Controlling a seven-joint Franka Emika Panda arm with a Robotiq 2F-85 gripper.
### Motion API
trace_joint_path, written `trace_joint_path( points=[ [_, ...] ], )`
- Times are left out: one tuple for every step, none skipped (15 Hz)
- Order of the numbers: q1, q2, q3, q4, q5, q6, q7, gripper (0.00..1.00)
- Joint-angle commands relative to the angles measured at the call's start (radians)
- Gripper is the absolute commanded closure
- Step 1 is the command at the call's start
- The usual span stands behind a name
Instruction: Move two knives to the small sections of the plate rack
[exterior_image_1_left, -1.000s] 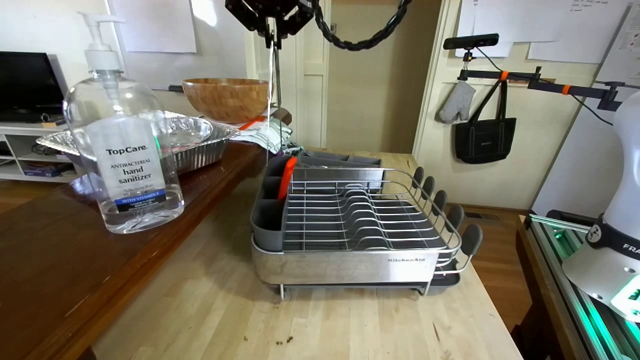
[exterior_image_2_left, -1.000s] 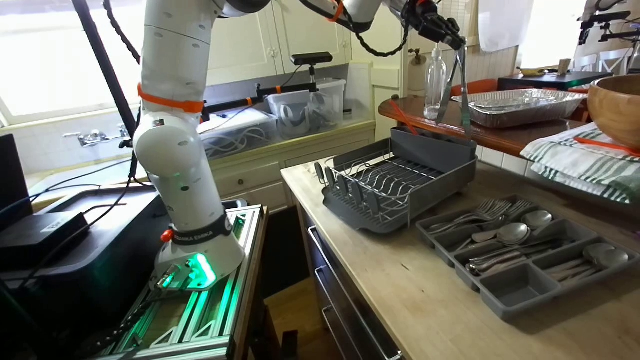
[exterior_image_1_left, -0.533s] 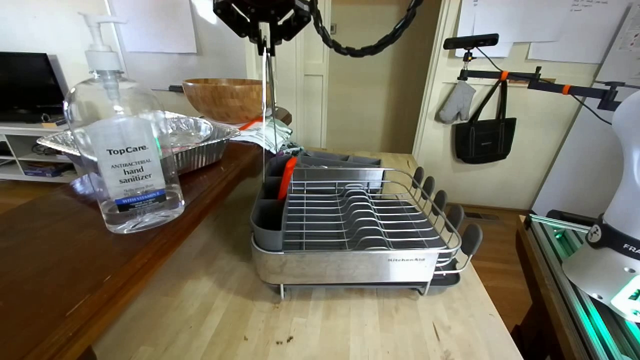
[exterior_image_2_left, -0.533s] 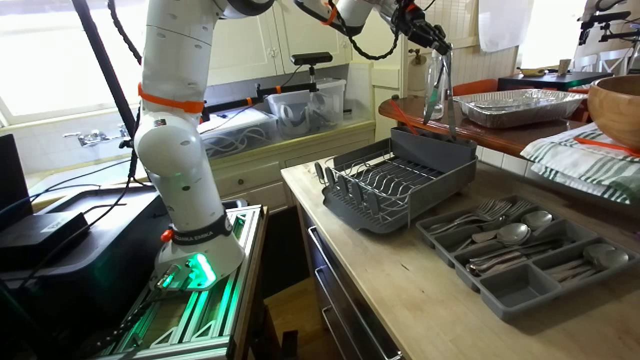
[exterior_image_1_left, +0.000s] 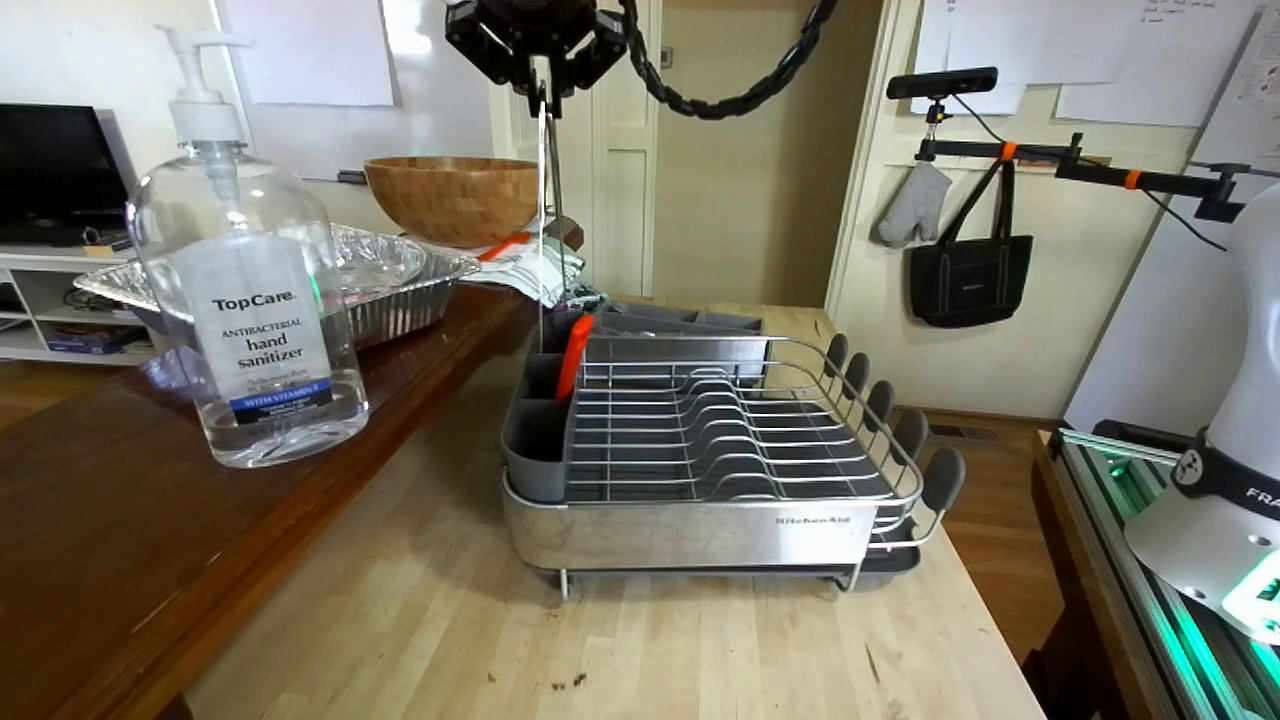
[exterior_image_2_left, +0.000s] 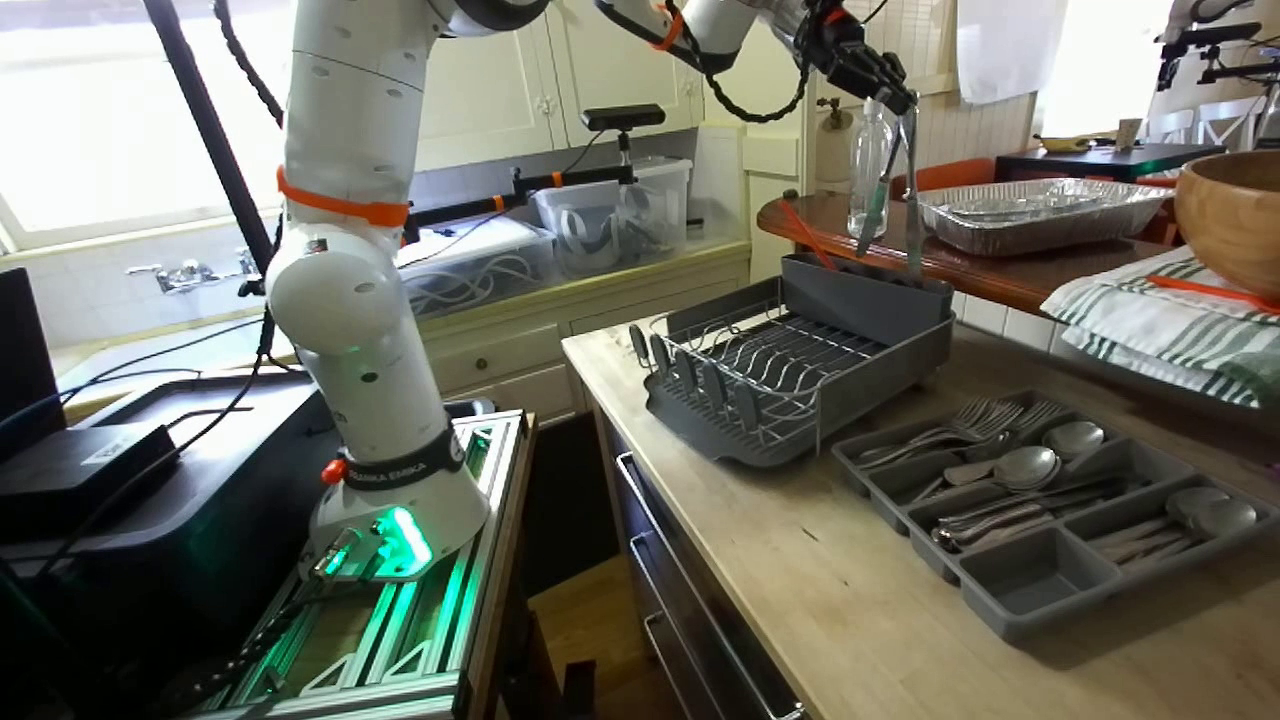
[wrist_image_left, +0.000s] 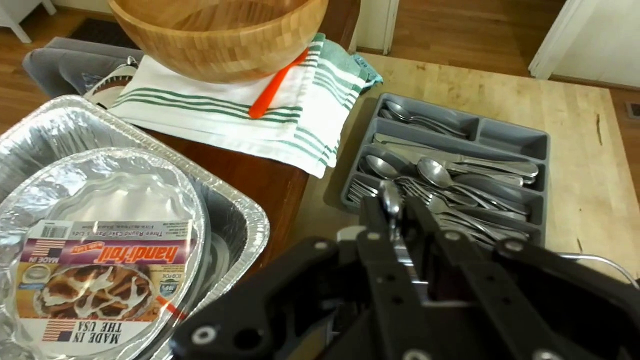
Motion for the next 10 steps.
trace_joint_path(
  points=[
    [-0.025,0.021,0.003,0.001,0.017,0.003,-0.054,0.96],
    [-0.031,0.035,0.002,0.006,0.019,0.013,-0.066,0.96],
    [-0.035,0.047,0.003,0.008,0.021,0.022,-0.075,0.96],
    [-0.038,0.059,0.003,0.009,0.024,0.030,-0.080,0.96],
    [-0.042,0.072,0.004,0.014,0.032,0.038,-0.083,0.96],
    [-0.040,0.081,0.004,0.016,0.034,0.036,-0.088,0.59],
    [-0.034,0.082,0.003,0.013,0.027,0.036,-0.082,0.58],
    [-0.027,0.075,0.002,0.008,0.018,0.030,-0.073,0.51],
    [-0.019,0.066,0.000,0.006,0.010,0.016,-0.065,0.45],
    [-0.008,0.045,0.000,-0.006,-0.003,0.005,-0.052,0.36]
  ],
)
